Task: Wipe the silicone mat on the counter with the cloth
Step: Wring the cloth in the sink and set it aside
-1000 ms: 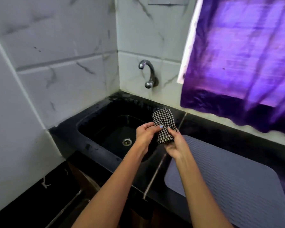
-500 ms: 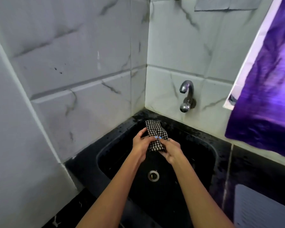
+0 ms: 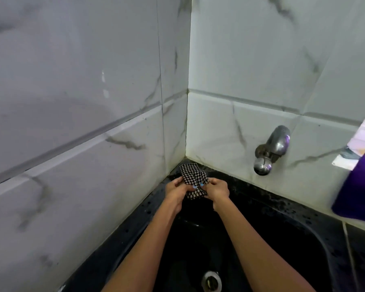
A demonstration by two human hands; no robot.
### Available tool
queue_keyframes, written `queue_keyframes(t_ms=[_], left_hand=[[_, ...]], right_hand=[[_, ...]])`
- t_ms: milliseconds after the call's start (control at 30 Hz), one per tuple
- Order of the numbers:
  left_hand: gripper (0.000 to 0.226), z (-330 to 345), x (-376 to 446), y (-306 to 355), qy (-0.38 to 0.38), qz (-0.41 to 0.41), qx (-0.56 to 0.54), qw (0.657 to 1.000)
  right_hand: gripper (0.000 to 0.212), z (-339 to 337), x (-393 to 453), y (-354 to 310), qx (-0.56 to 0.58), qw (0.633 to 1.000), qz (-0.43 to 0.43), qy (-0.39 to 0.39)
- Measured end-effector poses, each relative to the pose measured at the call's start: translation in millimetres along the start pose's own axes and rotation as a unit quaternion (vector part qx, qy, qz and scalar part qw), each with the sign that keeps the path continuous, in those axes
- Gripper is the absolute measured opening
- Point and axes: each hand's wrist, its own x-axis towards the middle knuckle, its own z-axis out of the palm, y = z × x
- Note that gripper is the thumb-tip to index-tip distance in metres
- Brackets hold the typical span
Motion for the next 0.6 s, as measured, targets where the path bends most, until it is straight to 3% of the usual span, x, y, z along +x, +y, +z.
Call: queue_keyframes(t_ms=[167, 400, 500, 600], left_hand=[[0.065, 11, 69, 1, 0.046, 0.022, 0.035, 0.998], [0.066, 17, 121, -2, 0.059, 0.132, 0.197, 0.97], [0.063, 18, 124, -8, 0.048, 0.199, 0.352, 0.913], [0.057, 20, 119, -14, 0.052, 0.28, 0.484, 0.827]], right_hand=[[0.016, 29, 54, -8, -0.085, 0.991, -0.058, 0.08], [0.028, 53, 102, 1, -0.187, 0.957, -0.217, 0.043], [0.037, 52, 111, 13, -0.291, 0.918, -0.27, -0.003], [0.037, 54, 113, 16, -0.372, 0.883, -0.287, -0.014]])
